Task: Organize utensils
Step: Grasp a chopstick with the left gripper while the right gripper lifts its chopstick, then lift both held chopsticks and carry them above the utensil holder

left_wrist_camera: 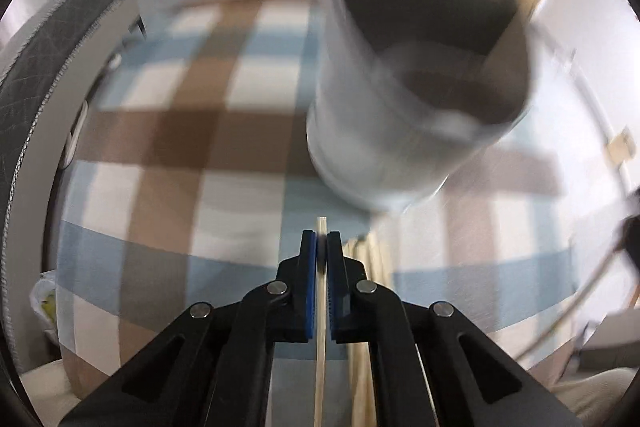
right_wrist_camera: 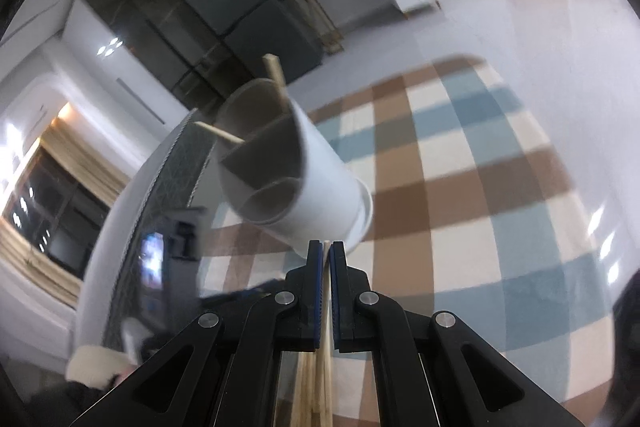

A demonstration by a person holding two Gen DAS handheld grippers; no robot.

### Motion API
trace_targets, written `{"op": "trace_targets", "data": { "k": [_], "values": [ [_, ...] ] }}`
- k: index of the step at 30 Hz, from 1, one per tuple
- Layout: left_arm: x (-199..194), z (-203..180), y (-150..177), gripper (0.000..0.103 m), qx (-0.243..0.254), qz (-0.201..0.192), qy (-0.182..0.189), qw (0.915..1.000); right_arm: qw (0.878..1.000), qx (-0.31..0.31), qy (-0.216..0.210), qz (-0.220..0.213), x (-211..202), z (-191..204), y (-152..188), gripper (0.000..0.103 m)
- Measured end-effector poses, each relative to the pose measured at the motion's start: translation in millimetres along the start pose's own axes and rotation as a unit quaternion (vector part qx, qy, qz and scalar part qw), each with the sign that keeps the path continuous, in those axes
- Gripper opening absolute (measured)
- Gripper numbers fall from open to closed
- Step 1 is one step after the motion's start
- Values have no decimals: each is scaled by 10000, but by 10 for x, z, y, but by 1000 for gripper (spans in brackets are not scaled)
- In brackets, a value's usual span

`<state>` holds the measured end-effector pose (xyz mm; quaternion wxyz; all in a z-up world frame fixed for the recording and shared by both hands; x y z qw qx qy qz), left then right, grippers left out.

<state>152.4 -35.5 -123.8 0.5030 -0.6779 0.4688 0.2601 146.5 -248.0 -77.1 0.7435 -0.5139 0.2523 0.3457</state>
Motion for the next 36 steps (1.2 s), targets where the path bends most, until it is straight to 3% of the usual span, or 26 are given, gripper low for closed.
{"op": "trace_targets", "data": {
  "k": [4,8,15,18,23,31,36],
  "values": [
    [-611,-86,8,1,176,-965,382,9944,9982,-423,72,-427,-233,170,55,3],
    [-813,-282,69,1,208,-1300,604,9895,9962,-573,187,-629,-398,274,170,3],
    [-908,-333,247,1,417,-1314,508,9891,9911,-829,322,-991,-660,460,352,3],
    [-1008,-386,296,1,526,-1262,710,9881,9893,-926,369,-1062,-719,524,396,3],
    [-1177,-510,317,1,861,-1304,693,9853,9863,-1001,402,-1249,-855,593,409,3],
    [-1418,-588,165,1,902,-1269,800,9846,9828,-944,374,-1541,-1141,643,239,3],
    [-1656,-651,-106,1,913,-1421,924,9813,9785,-974,264,-1797,-1365,724,-64,3]
  ]
}}
Point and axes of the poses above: each gripper's, at about its wrist camera, not at the fingertips, and x roughly the way its jaws point, z to its left, y to its underside, the point moved 4 cm from there along x, roughly the way its jaws point, and after that the axes turned 15 degrees about y, right-handed, at the moved point
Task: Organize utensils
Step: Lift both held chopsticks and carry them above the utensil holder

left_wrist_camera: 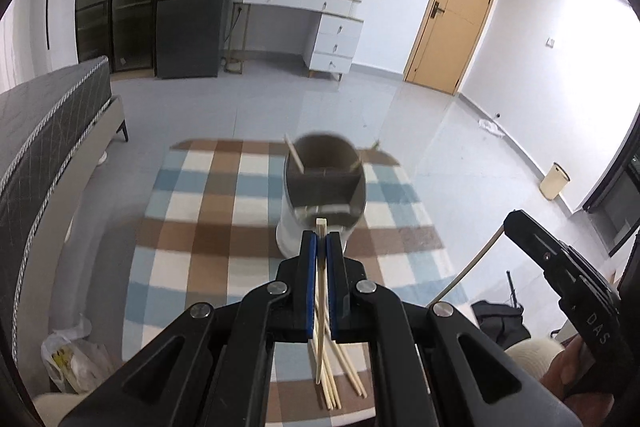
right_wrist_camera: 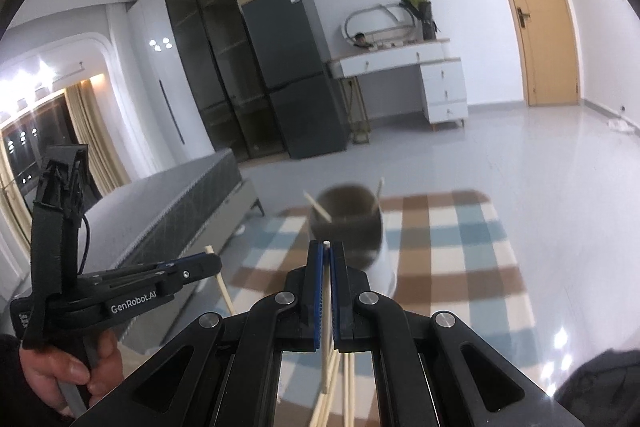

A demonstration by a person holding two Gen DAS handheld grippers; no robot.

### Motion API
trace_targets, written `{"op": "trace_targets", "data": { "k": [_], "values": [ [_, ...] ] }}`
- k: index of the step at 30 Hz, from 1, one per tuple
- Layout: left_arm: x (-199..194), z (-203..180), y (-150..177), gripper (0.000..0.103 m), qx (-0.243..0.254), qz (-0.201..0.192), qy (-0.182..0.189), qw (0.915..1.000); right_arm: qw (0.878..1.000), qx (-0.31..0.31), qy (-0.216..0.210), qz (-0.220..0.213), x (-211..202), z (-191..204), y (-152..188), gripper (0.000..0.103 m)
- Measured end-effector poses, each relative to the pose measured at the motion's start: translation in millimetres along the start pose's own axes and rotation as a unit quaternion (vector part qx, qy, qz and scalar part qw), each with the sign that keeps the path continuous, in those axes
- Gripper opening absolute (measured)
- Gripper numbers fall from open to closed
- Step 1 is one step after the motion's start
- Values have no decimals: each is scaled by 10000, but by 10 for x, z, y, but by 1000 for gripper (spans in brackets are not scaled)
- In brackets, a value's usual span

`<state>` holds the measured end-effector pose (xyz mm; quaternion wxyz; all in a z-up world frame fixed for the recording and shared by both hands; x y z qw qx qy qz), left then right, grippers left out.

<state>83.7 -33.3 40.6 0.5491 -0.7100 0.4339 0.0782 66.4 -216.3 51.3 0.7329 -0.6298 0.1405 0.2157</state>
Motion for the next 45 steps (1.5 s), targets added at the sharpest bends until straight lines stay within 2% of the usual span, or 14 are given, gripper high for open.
{"op": "trace_targets", "data": {
  "k": [10,15,21,25,32,35,45],
  "values": [
    [-102,-74,-704,1,226,-462,11,9987,9983,-233,-94,-523,27,146,-799,3],
    [-34,-22,-1060,1,279,-650,67,9975,9958,-381,-107,-820,152,270,-1225,3],
    [86,125,-1393,1,176,-924,138,9955,9938,-464,-112,-1000,415,385,-1552,3],
    [216,231,-1504,1,157,-1073,211,9939,9936,-486,-88,-1012,621,413,-1657,3],
    [518,381,-1568,1,5,-1020,336,9942,9946,-422,-34,-944,1001,320,-1731,3],
    [663,423,-1546,1,-76,-953,417,9945,9958,-371,-32,-840,1157,238,-1673,3],
    [932,472,-1327,1,-203,-672,351,9969,9987,-278,-166,-399,1536,56,-1361,3]
  ]
}}
Point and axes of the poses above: each gripper's, at about its wrist camera, not at the fingertips, and x roughly the way its jaws point, z to its left, y to its underside, the point moved 4 cm from there along x, roughly the way its jaws point, and after that the axes turned 15 degrees about y, right-handed, at the moved point
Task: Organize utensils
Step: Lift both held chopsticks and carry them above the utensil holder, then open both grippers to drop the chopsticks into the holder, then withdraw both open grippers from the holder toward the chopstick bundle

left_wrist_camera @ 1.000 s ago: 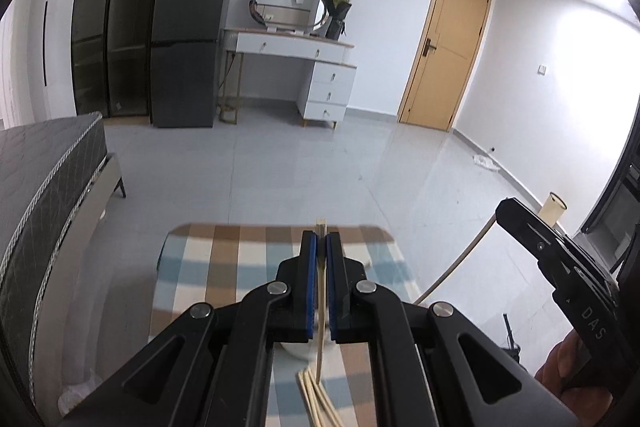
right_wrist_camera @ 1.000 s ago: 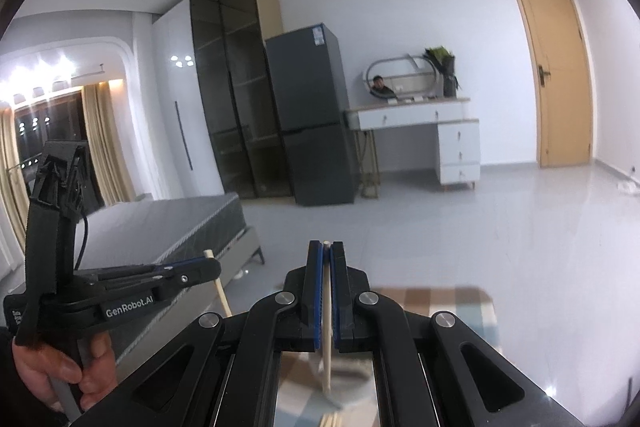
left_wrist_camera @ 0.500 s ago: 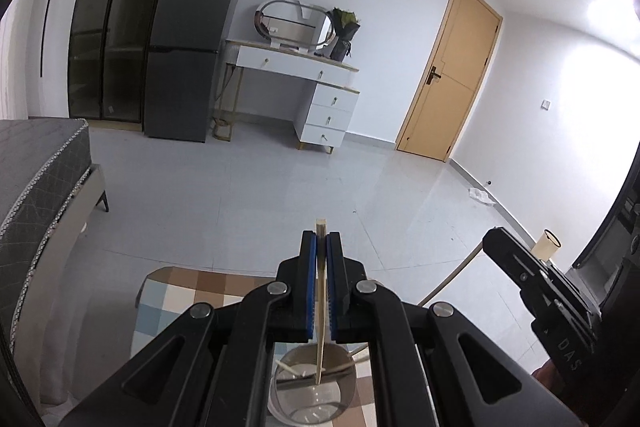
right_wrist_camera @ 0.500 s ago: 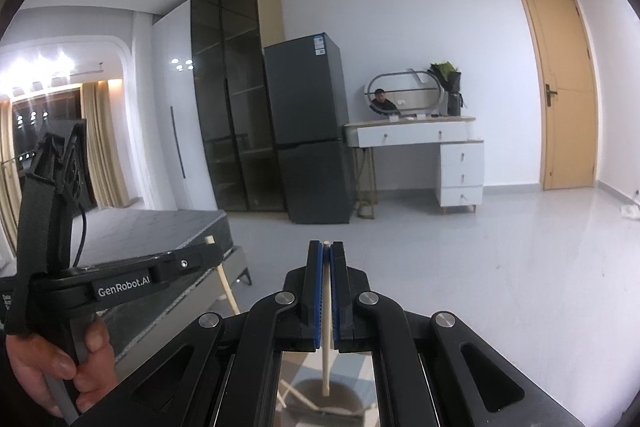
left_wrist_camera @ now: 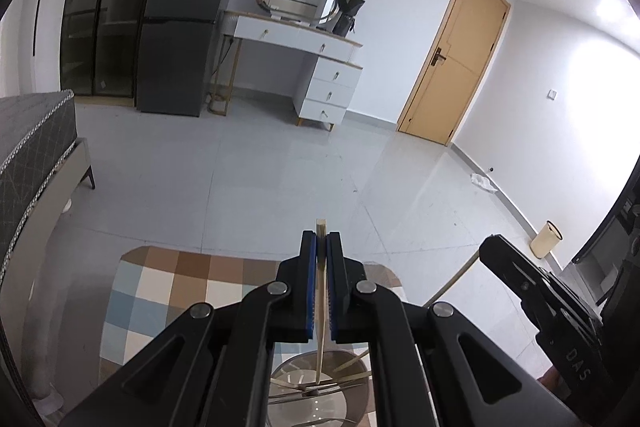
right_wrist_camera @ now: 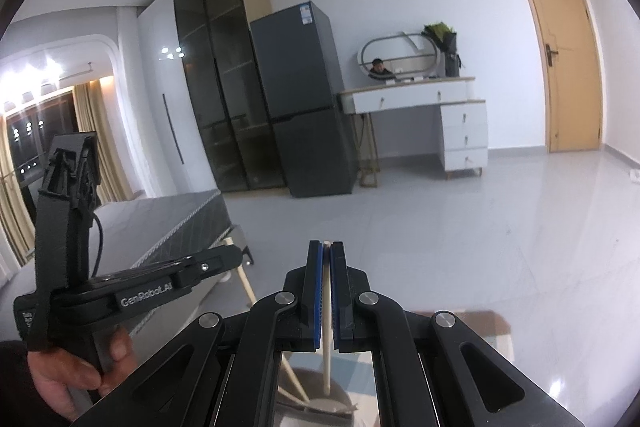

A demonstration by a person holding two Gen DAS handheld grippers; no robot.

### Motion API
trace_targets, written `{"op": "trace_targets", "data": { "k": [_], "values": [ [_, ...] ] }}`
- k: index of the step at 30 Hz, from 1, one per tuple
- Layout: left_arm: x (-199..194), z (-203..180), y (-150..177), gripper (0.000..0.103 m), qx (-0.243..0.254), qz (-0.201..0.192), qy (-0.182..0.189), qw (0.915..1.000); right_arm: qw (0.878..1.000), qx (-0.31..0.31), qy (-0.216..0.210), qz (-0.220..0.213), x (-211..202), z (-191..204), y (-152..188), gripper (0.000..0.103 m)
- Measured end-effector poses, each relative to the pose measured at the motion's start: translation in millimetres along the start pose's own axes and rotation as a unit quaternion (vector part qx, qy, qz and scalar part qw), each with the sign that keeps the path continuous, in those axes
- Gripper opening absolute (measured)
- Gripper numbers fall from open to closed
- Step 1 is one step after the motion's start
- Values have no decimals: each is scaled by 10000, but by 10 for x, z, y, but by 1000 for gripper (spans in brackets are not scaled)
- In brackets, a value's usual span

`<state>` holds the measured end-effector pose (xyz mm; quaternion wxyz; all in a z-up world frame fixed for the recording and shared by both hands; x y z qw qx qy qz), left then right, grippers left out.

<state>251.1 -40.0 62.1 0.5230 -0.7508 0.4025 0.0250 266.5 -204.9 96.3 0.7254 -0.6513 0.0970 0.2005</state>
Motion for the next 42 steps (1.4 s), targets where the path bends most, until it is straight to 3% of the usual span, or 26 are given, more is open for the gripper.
{"op": "trace_targets", "data": {
  "k": [15,18,21,23,27,30,33,35,39,42],
  "values": [
    [69,-115,39,1,-2,565,-57,9984,9992,-76,-26,390,90,-54,231,3],
    [109,-154,73,2,12,903,-67,9959,9989,-97,-19,466,73,-57,233,3],
    [40,-214,101,12,150,923,-257,9953,9985,-59,23,546,43,-69,230,6],
    [-60,-293,114,13,322,808,-183,9960,9982,17,43,599,23,-111,234,6],
    [-247,-370,109,39,339,717,-287,9964,9973,91,82,730,-52,-159,282,7],
    [-388,-353,97,48,199,614,-347,9973,9969,151,150,756,-150,-198,307,13],
    [-536,-367,118,50,120,562,-460,9973,9972,216,225,680,-317,-246,299,24],
    [-640,-404,139,52,137,516,-549,9971,9975,267,235,617,-459,-262,294,38],
    [-847,-500,163,67,133,341,-661,9971,9982,305,230,469,-737,-240,308,51],
    [-999,-586,213,73,190,201,-731,9969,9983,360,232,389,-931,-211,329,61]
  ]
}}
Point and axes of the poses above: each gripper's, at about its wrist camera, not at the fingertips, and x roughly the way its jaws point, z to its left, y to its underside, the point moved 4 cm from there along x, roughly the way its jaws point, and after that the axes turned 15 degrees about y, right-handed, at the moved point
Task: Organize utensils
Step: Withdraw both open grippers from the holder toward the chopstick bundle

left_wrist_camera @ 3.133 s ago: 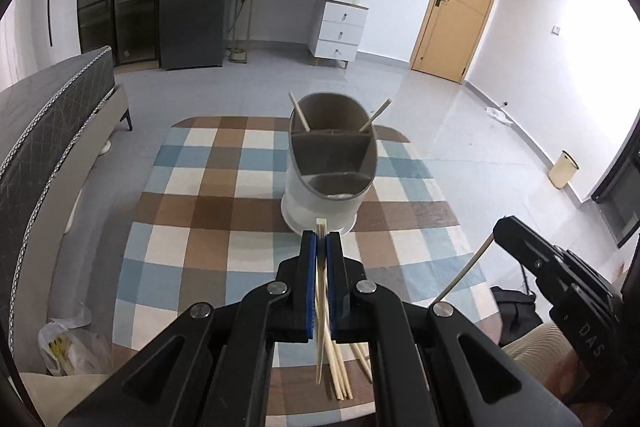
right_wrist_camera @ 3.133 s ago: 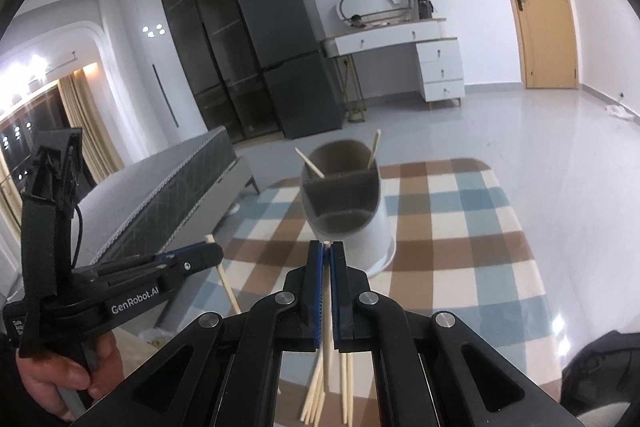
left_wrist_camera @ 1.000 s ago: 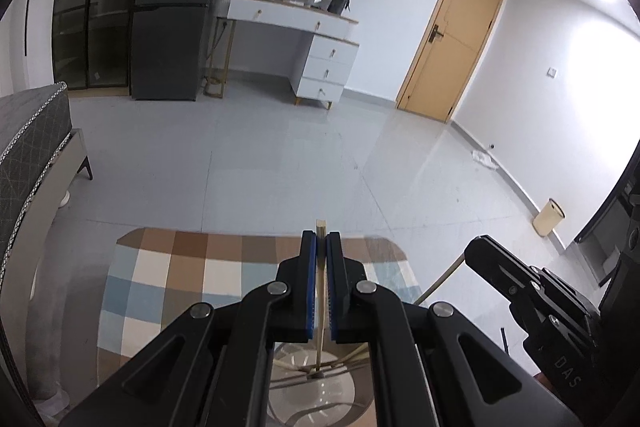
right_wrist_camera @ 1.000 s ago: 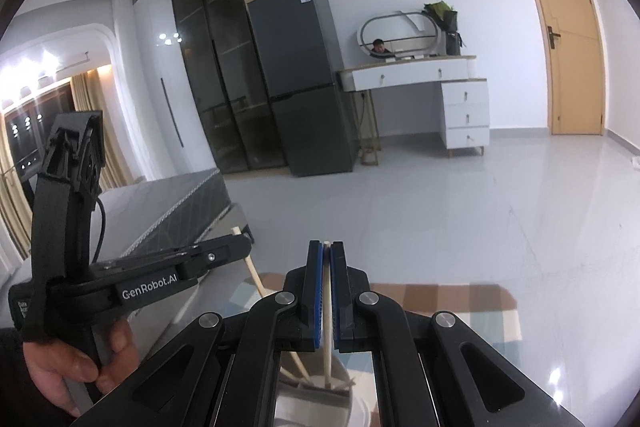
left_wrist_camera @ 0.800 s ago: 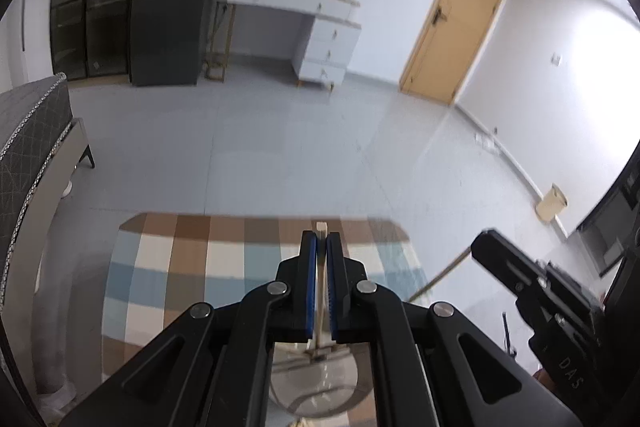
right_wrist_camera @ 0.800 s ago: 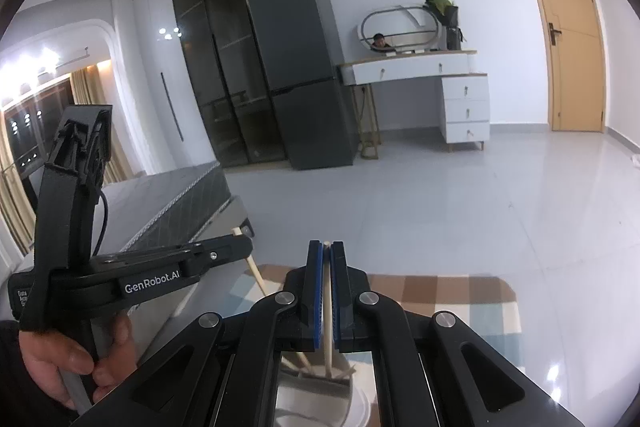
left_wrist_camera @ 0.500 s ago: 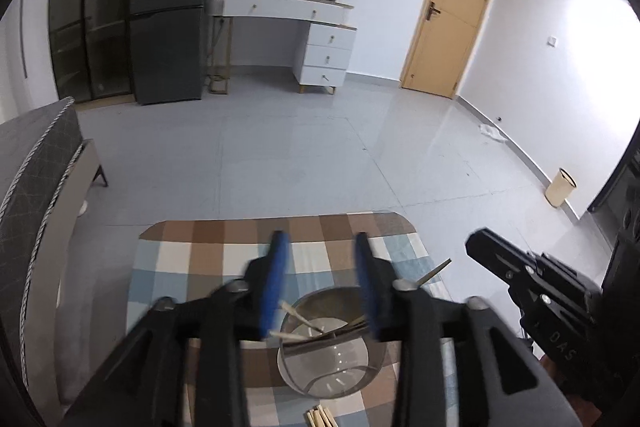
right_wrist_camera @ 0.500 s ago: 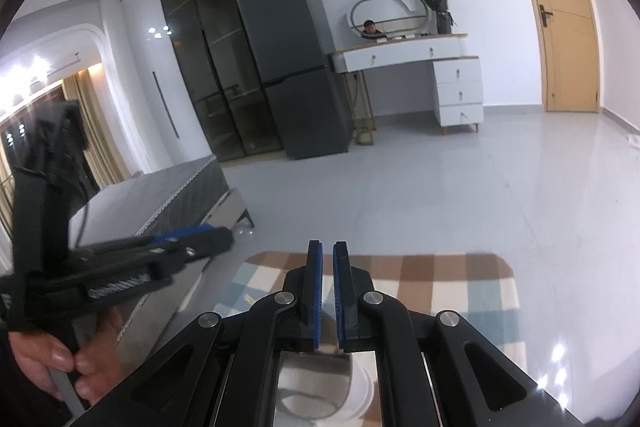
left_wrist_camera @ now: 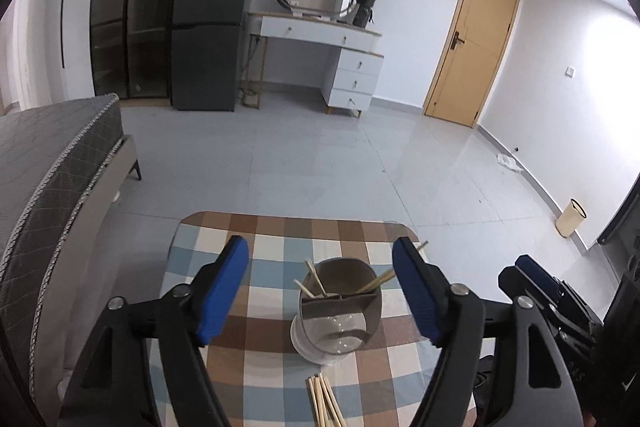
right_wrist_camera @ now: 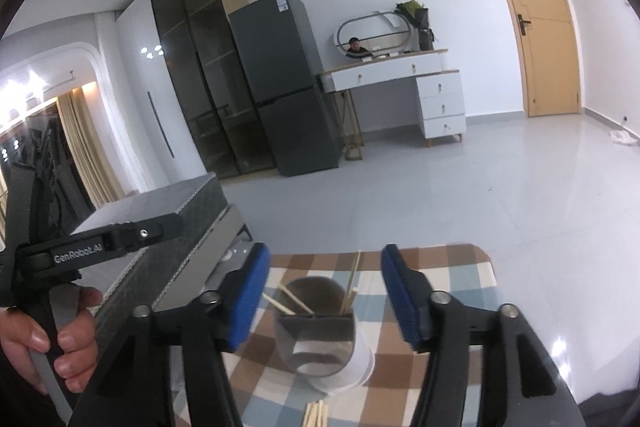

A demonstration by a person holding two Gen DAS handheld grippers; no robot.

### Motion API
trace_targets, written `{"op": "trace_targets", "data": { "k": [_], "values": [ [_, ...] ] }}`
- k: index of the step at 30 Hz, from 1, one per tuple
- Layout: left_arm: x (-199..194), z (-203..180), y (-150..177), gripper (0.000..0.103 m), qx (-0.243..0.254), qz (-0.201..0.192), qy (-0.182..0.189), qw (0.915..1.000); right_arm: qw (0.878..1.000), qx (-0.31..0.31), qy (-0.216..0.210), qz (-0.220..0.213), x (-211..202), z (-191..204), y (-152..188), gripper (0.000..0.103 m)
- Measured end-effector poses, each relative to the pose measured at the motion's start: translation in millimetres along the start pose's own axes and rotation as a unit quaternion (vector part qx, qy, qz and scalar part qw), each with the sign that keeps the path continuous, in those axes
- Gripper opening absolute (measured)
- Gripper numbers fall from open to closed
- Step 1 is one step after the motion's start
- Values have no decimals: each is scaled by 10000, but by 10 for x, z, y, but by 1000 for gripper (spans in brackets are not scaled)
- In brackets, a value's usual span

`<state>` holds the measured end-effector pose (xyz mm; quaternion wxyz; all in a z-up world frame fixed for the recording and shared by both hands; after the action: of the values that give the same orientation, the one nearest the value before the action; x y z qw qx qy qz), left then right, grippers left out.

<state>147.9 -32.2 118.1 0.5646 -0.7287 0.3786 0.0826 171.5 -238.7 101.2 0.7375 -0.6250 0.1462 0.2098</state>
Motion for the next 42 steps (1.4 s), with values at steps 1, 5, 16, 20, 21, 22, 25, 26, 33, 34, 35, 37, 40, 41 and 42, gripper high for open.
{"op": "trace_targets", "data": {
  "k": [1,5,16,20,21,22,25,26,33,34,35,37,40,41,42],
  "values": [
    [-57,-31,28,74,43,-50,-35,10000,10000,6,-10,-29,-55,9,17,63],
    [-243,-60,133,86,228,-354,-400,9983,9999,26,19,-154,-297,38,102,74],
    [-455,-14,625,94,338,-523,-477,9969,9990,95,223,-382,-708,59,452,84],
    [-447,22,774,94,329,-521,-502,9968,9987,58,314,-387,-788,66,666,87],
    [-436,31,812,94,349,-507,-524,9967,9987,27,334,-375,-803,85,737,88],
    [-422,42,857,95,367,-483,-526,9968,9987,4,348,-366,-817,83,798,89],
    [-376,71,944,95,366,-428,-548,9969,9988,-83,389,-277,-796,109,959,94],
    [-380,75,991,95,361,-417,-538,9970,9989,-108,384,-229,-769,119,1007,95],
    [-270,164,1241,95,325,-239,-520,9978,9989,-192,423,99,-602,124,1308,98],
    [-224,194,1268,95,296,-172,-500,9982,9988,-187,434,124,-594,121,1354,98],
    [-231,198,1326,95,282,-151,-493,9983,9987,-183,449,160,-573,119,1399,98],
    [-184,256,1394,95,220,-95,-527,9983,9983,-185,499,256,-531,105,1476,98],
    [-88,323,1469,95,175,-4,-558,9983,9974,-247,547,394,-445,94,1590,98],
    [-61,341,1498,95,204,42,-598,9980,9971,-268,561,450,-410,88,1624,98],
    [-22,356,1525,95,217,94,-627,9978,9966,-287,568,518,-375,82,1657,98]
  ]
}}
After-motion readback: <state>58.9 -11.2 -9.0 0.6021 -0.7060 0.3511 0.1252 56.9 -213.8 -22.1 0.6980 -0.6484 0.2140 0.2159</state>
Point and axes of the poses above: each gripper's, at about its wrist camera, not at the fingertips, and x roughly the way its jaws point, z to its left, y to its underside, the point moved 4 cm from there along x, roughly the way its jaws point, and after that the axes turned 15 degrees about y, right-handed, at the moved point
